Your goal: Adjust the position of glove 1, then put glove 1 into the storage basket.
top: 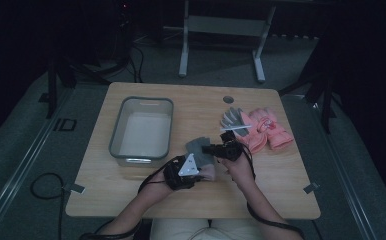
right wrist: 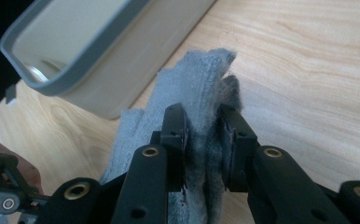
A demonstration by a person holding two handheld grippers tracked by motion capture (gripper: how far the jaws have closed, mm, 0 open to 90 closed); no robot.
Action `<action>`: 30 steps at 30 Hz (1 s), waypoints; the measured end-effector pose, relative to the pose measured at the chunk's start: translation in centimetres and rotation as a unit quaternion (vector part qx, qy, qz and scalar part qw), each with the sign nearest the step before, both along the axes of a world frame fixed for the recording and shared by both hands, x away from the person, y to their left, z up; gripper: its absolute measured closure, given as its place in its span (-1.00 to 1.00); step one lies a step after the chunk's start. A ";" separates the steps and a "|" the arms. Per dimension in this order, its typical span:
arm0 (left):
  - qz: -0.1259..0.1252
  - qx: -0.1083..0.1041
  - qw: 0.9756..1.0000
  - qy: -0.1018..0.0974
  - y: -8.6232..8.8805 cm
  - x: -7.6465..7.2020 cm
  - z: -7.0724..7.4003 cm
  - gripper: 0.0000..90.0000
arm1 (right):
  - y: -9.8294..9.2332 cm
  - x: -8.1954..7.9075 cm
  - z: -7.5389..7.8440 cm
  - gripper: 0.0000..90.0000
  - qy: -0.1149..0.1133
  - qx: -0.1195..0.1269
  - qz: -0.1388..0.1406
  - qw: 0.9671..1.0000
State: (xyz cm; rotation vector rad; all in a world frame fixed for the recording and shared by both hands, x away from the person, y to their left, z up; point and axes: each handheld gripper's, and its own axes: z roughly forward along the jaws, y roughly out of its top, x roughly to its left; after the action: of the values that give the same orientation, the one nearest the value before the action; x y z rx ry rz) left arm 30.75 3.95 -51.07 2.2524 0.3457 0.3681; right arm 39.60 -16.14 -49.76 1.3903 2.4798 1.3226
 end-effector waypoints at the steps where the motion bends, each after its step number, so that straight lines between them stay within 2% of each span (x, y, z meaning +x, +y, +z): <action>1: -0.002 0.000 1.000 0.000 0.1 0.0 0.3 0.57 | 0.0 0.0 0.2 0.64 -0.002 0.003 0.000 1.000; 5: -0.006 0.006 1.000 -0.001 0.5 0.2 1.5 0.58 | 0.2 -0.1 1.0 0.64 -0.007 0.009 0.001 1.000; 10: -0.010 0.011 1.000 -0.003 1.5 0.6 3.4 0.58 | 1.0 0.1 2.6 0.64 -0.022 0.005 0.006 1.000; 11: -0.010 0.011 1.000 -0.003 1.5 0.6 3.4 0.58 | 1.0 0.1 2.6 0.64 -0.022 0.005 0.006 1.000; 13: -0.013 0.021 1.000 -0.017 1.9 0.7 4.2 0.57 | 1.6 0.2 3.5 0.64 -0.034 0.003 0.010 0.999; 22: -0.004 0.033 0.999 -0.025 3.9 2.0 6.8 0.57 | 3.6 1.2 6.0 0.64 -0.054 0.010 0.014 0.998; 24: 0.003 0.037 0.999 -0.021 4.4 2.3 7.4 0.57 | 4.2 1.5 6.5 0.64 -0.058 0.012 0.016 0.998; 27: 0.006 0.043 0.999 -0.028 5.3 2.8 8.2 0.57 | 5.6 2.3 7.6 0.64 -0.067 0.015 0.020 0.997; 30: 0.007 0.047 0.998 -0.034 6.4 3.2 8.8 0.57 | 6.3 2.7 8.0 0.64 -0.067 0.019 0.023 0.997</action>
State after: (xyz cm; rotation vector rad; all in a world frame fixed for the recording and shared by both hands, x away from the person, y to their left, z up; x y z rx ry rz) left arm 33.94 10.37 -42.25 2.3243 0.3138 0.4771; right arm 42.28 -9.88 -41.78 1.2154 2.4253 1.4273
